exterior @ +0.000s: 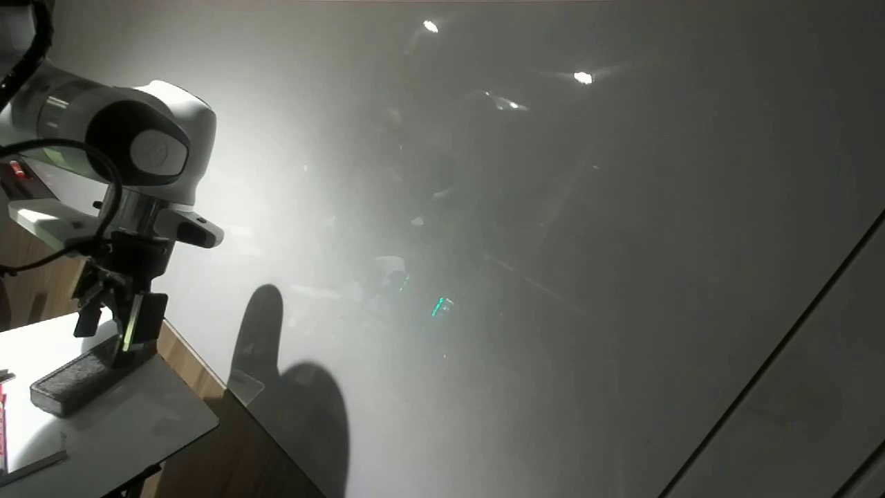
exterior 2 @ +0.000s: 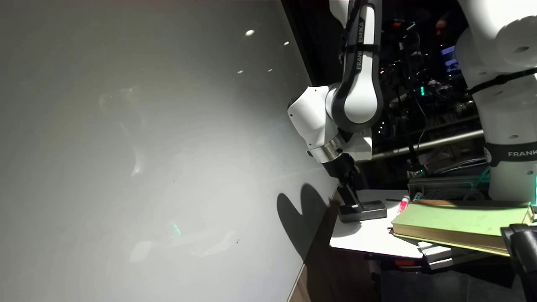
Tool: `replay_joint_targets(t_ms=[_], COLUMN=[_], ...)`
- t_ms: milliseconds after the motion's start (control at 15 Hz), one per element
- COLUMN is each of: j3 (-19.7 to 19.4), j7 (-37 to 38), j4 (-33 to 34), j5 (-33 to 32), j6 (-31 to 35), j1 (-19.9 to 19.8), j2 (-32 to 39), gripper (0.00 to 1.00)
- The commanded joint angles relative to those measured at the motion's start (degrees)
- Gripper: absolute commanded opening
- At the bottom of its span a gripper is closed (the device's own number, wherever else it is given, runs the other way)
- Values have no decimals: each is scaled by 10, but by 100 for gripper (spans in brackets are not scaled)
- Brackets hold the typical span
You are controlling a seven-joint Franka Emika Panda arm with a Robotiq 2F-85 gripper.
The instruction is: Pick up the board eraser and erase the words on the marker board
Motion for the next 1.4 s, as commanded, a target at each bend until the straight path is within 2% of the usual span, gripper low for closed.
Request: replay_joint_targets(t_ms=[0,667,733,1000,1067,1133,1200,1333], j3=[-10,5,4,1,0,-1,-2,-4], j7=[-7,-18,-20,-24,-25,-23,-23,-21], j4=[0,-2,-2,-1,0,1,1,2], j5=[-8,-19,-21,-37,-44,-52,-59,-68], j6=[15,63,68,85,89,92,93,96], j1=[-1,17,15,11,10,8,8,7], j2=[0,-9,-8,-4,-1,3,6,12], gripper=[100,100,81,51,52,65,81,87])
